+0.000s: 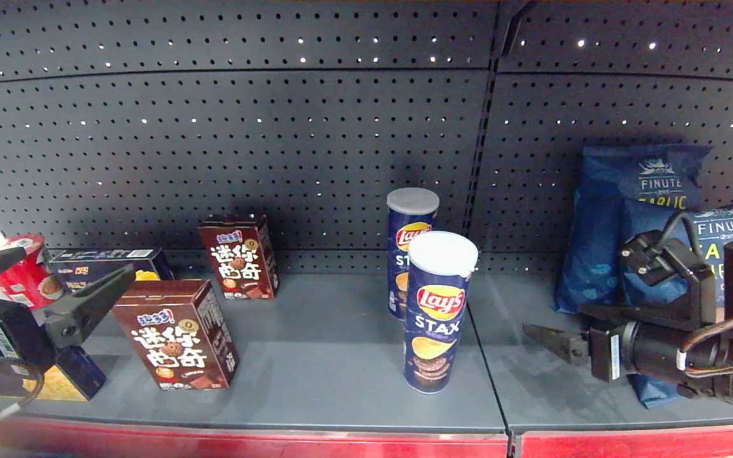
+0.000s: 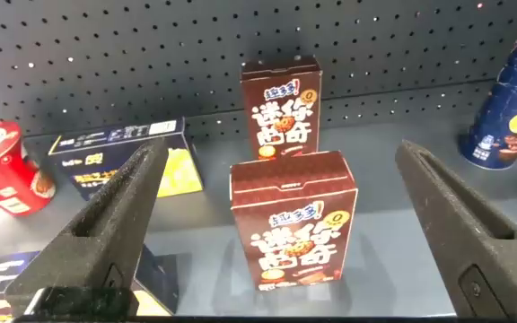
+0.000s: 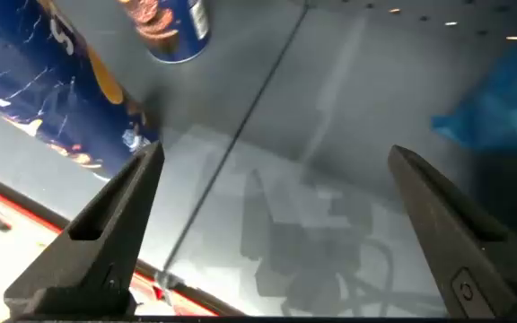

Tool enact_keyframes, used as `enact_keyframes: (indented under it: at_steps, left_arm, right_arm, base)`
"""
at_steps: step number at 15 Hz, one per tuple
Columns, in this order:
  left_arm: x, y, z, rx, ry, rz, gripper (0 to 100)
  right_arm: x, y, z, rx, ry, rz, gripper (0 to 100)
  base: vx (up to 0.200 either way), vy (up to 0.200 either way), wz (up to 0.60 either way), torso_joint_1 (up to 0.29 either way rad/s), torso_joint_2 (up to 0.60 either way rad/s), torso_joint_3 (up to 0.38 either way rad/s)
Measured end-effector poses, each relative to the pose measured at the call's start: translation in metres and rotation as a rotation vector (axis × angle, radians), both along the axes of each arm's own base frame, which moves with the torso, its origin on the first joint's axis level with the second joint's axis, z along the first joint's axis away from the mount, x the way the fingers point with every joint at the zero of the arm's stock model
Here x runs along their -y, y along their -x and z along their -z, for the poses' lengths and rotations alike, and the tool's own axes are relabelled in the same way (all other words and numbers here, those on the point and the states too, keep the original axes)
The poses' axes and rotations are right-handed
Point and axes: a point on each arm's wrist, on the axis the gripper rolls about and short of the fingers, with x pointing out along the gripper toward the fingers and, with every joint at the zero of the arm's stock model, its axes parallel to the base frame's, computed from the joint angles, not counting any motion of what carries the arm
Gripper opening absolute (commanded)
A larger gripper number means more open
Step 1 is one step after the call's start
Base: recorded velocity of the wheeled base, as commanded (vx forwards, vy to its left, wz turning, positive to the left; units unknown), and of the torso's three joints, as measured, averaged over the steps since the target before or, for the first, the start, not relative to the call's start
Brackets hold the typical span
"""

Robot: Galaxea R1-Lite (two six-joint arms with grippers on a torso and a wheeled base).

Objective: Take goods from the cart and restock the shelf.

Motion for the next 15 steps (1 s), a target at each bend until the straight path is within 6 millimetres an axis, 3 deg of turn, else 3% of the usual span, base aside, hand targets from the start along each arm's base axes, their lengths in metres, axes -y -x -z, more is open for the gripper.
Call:
enact_keyframes:
  at_steps: [7,15]
  left_arm:
    - [0.005,-0.007,0.008,-0.046,-0.017,0.025,100]
    - [0.005,-0.008,0.015,-0.072,-0.028,0.022,100]
  right_arm:
    - [-0.033,-0.024,0.008,-0.032,0.019,-0.076,100]
    - [-0.058,-0.031,0.017,-0.055,0.037,-0.140,100]
  base:
    - [0.000,0.000,0.00,0.000,0.00,0.000]
    - [0.000,0.000,0.00,0.000,0.00,0.000]
